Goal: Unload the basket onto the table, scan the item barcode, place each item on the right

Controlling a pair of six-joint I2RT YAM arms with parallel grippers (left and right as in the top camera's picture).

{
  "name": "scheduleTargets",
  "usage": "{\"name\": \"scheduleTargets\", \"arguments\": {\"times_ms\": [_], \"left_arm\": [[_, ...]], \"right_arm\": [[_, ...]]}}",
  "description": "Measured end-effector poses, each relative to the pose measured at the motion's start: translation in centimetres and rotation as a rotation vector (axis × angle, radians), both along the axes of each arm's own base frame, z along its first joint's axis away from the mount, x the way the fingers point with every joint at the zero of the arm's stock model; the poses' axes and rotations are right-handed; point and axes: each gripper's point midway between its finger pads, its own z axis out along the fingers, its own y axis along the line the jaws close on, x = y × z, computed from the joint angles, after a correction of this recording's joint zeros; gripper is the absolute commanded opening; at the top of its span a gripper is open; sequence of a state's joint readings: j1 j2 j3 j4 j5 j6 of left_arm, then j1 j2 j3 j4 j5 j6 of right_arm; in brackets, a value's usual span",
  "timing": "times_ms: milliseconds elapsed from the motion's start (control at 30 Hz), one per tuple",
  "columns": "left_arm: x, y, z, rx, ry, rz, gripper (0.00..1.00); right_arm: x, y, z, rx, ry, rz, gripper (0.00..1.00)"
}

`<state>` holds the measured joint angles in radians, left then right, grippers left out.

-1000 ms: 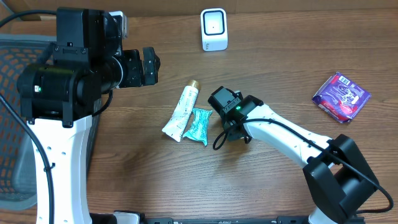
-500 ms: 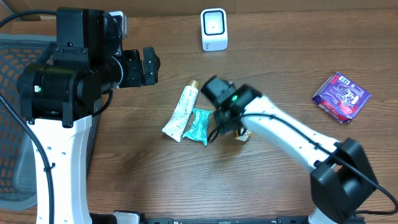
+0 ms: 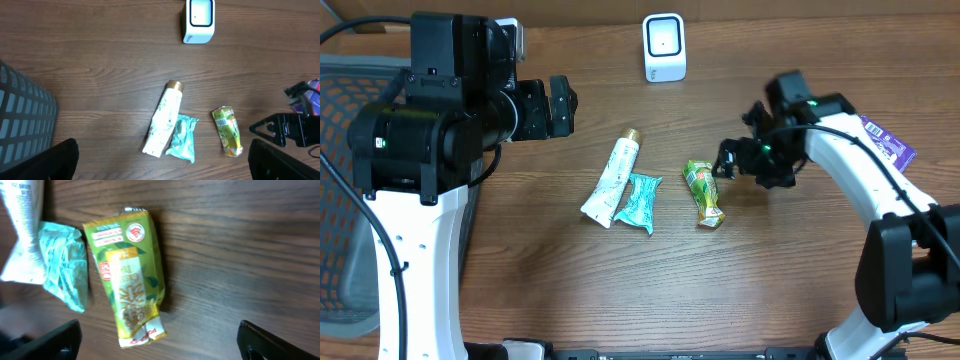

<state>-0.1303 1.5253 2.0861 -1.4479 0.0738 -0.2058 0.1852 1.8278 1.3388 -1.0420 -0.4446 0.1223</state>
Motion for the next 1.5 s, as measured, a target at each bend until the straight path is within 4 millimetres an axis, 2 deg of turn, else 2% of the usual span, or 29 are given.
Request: {"name": "scheduleTargets", "arguments": {"times_ms": [200, 400, 533, 733, 900, 967, 1000, 1033, 1267, 1433, 1500], "left_arm": [[0.0, 0.0, 0.0, 0.000, 0.000, 0.000, 0.99], [0.0, 0.0, 0.0, 0.000, 0.000, 0.000, 1.00], [0.0, 0.0, 0.0, 0.000, 0.000, 0.000, 0.99], [0.0, 0.0, 0.0, 0.000, 0.000, 0.000, 1.00], [0.0, 0.0, 0.0, 0.000, 0.000, 0.000, 0.99], [0.0, 0.0, 0.0, 0.000, 0.000, 0.000, 0.99], [0.0, 0.0, 0.0, 0.000, 0.000, 0.000, 0.99], [0.0, 0.0, 0.0, 0.000, 0.000, 0.000, 1.00], [0.0, 0.0, 0.0, 0.000, 0.000, 0.000, 1.00], [0.0, 0.0, 0.0, 0.000, 0.000, 0.000, 1.00], [0.0, 0.0, 0.0, 0.000, 0.000, 0.000, 0.99]], "right_arm": [[-1.4, 0.9, -2.7, 0.137, -0.008, 0.040, 0.96], [-2.9, 2.0, -4.8, 0.183, -0.025, 0.082, 0.84], [-3.5, 2.9, -5.5, 0.205, -0.041, 0.113, 0.71], [-3.5, 3.7, -5.3, 0.226, -0.060, 0.135, 0.63], [-3.4, 4.1, -5.2, 0.233, -0.076, 0.155, 0.34], [-3.5, 4.2, -5.3, 0.232, -0.074, 0.156, 0.20], [-3.5, 4.2, -5.3, 0.231, -0.076, 0.158, 0.08], [-3.5, 4.1, -5.3, 0.227, -0.075, 0.158, 0.04], [-4.0, 3.4, -5.1, 0.165, -0.018, 0.141, 0.04], [-2.5, 2.4, -4.1, 0.004, -0.050, 0.128, 0.04], [-1.2, 1.4, -3.0, -0.133, -0.109, 0.114, 0.04]]}}
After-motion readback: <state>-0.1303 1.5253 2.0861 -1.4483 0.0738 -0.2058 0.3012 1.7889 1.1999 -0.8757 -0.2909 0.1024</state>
